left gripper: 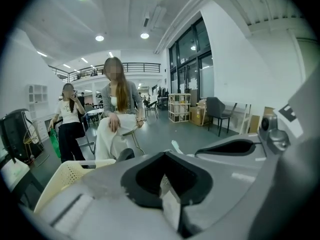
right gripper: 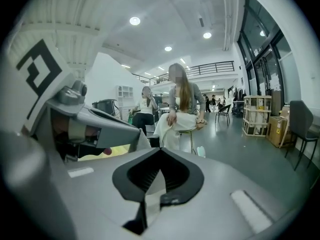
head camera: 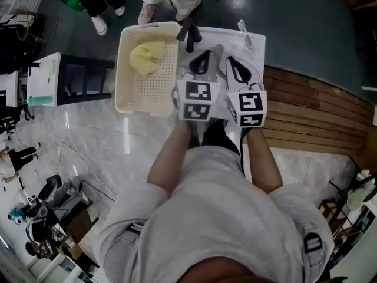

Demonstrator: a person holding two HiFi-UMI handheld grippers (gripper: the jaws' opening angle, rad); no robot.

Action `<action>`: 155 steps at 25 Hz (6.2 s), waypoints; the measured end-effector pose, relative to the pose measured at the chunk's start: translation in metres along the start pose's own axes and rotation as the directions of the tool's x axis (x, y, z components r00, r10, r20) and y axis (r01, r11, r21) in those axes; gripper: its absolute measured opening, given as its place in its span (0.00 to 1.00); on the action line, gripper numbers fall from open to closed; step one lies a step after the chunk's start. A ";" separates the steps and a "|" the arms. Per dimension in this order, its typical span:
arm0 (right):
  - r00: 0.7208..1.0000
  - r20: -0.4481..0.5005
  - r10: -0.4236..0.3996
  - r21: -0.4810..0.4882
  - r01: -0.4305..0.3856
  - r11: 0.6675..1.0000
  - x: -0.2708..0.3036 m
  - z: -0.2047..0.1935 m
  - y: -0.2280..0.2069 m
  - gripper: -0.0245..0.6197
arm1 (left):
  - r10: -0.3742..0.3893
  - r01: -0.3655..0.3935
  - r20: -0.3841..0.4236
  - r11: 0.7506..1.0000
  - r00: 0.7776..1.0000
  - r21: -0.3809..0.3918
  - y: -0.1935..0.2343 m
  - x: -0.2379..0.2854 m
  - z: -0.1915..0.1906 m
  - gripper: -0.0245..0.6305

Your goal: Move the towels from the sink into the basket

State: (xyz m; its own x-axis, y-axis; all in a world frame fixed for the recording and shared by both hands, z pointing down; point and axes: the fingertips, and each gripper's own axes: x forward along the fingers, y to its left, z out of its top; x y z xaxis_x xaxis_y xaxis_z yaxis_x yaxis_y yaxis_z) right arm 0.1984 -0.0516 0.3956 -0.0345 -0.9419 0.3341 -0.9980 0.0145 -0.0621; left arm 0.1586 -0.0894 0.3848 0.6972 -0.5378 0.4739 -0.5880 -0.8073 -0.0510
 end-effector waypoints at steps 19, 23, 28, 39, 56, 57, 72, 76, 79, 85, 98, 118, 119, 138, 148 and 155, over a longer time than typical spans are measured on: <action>0.983 0.114 0.144 -0.102 -0.132 0.986 0.035 0.081 0.089 0.05 | 0.178 -0.170 0.148 0.983 0.973 -0.065 0.100 -0.079 0.036 0.07; 0.974 0.130 0.183 -0.121 -0.167 0.978 0.041 0.099 0.115 0.05 | 0.209 -0.199 0.165 0.977 0.964 -0.074 0.117 -0.098 0.044 0.07; 0.962 0.143 0.232 -0.146 -0.211 0.967 0.051 0.115 0.144 0.05 | 0.244 -0.231 0.176 0.968 0.954 -0.094 0.137 -0.116 0.045 0.07; 0.929 0.096 0.359 -0.166 -0.340 0.926 0.084 0.103 0.217 0.05 | 0.371 -0.349 0.134 0.923 0.919 -0.162 0.199 -0.157 0.009 0.07; 0.920 0.015 0.391 -0.158 -0.384 0.910 0.115 0.072 0.256 0.05 | 0.374 -0.358 0.027 0.904 0.927 -0.232 0.231 -0.155 -0.056 0.07; 0.922 0.010 0.386 -0.155 -0.380 0.912 0.117 0.071 0.255 0.05 | 0.369 -0.355 0.019 0.905 0.929 -0.236 0.231 -0.152 -0.060 0.07; 0.948 -0.076 0.310 -0.111 -0.317 0.942 0.149 0.033 0.231 0.05 | 0.228 -0.257 -0.132 0.924 0.965 -0.283 0.231 -0.078 -0.131 0.07; 0.954 -0.090 0.286 -0.102 -0.294 0.950 0.154 0.026 0.223 0.05 | 0.193 -0.234 -0.163 0.927 0.968 -0.293 0.233 -0.061 -0.146 0.07; 0.958 -0.101 0.270 -0.095 -0.279 0.955 0.156 0.020 0.218 0.05 | 0.168 -0.217 -0.183 0.931 0.969 -0.294 0.233 -0.050 -0.154 0.07; 0.966 -0.110 0.235 -0.084 -0.245 0.966 0.161 0.014 0.211 0.05 | 0.134 -0.193 -0.211 0.939 0.968 -0.285 0.235 -0.032 -0.167 0.07; 0.980 -0.102 0.170 -0.082 -0.178 0.981 0.147 0.015 0.215 0.05 | 0.051 -0.101 -0.169 0.948 0.984 -0.302 0.226 -0.042 -0.159 0.26; 0.999 -0.014 0.038 -0.117 -0.039 0.992 0.058 0.026 0.247 0.05 | 0.060 -0.050 0.040 0.977 0.997 -0.207 0.187 -0.140 -0.120 0.07; 0.999 -0.007 0.043 -0.119 -0.043 0.992 0.050 0.026 0.247 0.05 | 0.071 -0.059 0.054 0.977 0.996 -0.206 0.180 -0.146 -0.117 0.07; 0.970 0.223 0.096 -0.138 -0.066 0.988 -0.150 0.030 0.222 0.05 | 0.143 -0.098 0.255 0.979 0.956 -0.180 0.011 -0.266 -0.082 0.07; 0.964 0.259 0.067 -0.142 -0.031 0.989 -0.175 0.038 0.220 0.05 | 0.092 -0.049 0.295 0.988 0.951 -0.148 -0.012 -0.277 -0.068 0.07; 0.962 0.266 0.068 -0.143 -0.031 0.989 -0.182 0.038 0.220 0.05 | 0.080 -0.042 0.295 0.990 0.952 -0.134 -0.019 -0.280 -0.067 0.07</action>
State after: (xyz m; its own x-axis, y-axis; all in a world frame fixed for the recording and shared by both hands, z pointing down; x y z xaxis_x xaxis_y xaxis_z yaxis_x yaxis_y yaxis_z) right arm -0.0127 0.1103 0.2850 -0.0869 -0.9940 0.0671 -0.9939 0.0911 0.0627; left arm -0.0530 0.0926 0.3123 0.7377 -0.6484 0.1879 -0.6662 -0.7443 0.0473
